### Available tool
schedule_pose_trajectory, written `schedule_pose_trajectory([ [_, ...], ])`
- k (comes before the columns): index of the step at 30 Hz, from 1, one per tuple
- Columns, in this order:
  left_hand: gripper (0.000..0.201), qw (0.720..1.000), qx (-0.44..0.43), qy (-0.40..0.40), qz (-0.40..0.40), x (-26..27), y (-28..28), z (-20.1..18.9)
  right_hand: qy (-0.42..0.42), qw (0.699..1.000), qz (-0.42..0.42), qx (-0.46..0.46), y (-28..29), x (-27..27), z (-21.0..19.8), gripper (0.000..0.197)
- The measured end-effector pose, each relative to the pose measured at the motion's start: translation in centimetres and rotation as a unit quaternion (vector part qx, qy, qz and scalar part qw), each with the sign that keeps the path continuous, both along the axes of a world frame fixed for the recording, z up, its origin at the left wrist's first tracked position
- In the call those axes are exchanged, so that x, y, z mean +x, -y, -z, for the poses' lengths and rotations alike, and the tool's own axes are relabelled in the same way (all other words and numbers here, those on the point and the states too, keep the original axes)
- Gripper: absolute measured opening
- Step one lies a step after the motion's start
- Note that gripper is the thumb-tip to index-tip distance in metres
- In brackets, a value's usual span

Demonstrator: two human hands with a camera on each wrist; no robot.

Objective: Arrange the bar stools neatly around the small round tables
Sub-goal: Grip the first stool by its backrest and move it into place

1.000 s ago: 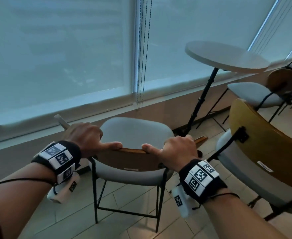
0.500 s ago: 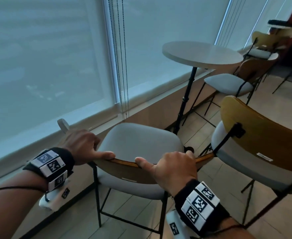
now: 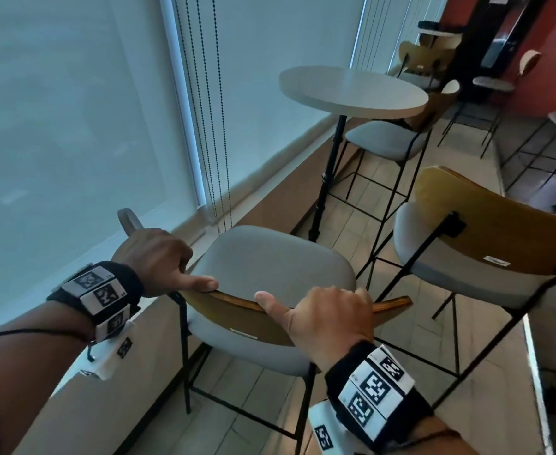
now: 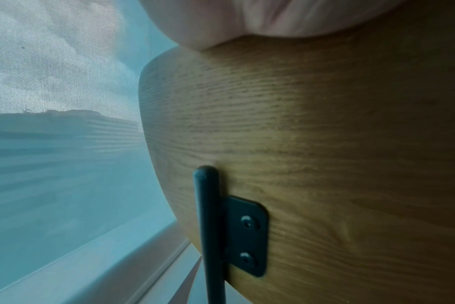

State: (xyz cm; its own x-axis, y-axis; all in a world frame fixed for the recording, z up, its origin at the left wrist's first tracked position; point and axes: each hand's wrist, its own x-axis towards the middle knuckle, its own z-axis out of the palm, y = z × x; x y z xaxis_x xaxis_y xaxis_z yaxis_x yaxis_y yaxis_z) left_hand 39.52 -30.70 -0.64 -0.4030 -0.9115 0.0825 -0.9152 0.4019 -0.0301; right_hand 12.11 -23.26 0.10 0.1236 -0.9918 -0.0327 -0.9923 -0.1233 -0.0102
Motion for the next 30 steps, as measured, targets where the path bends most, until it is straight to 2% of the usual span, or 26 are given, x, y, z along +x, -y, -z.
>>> schedule_pose_trajectory([
  [5,0.102,1.0,-0.01,-0.018,0.022,2.8,2.7,0.5,0.019,1.0,0.021,0.01,0.9,2.9,-0.3,0.092],
  [15,0.089,0.997,-0.008,-0.063,0.053,6.1,5.1,0.7,0.042,0.998,0.039,0.024,1.3,6.5,-0.6,0.09],
  [22,0.087,0.994,-0.005,-0.077,0.074,6.6,5.2,0.6,0.05,0.998,0.037,0.012,1.3,7.0,-0.3,0.093],
  [27,0.084,0.995,0.02,-0.078,0.051,6.2,4.7,-0.1,0.045,0.998,0.047,0.008,1.3,6.9,-0.2,0.093],
  [30,0.079,0.985,0.013,-0.165,0.051,5.4,2.7,-0.8,0.072,0.996,0.047,-0.009,0.9,6.6,-0.2,0.09],
])
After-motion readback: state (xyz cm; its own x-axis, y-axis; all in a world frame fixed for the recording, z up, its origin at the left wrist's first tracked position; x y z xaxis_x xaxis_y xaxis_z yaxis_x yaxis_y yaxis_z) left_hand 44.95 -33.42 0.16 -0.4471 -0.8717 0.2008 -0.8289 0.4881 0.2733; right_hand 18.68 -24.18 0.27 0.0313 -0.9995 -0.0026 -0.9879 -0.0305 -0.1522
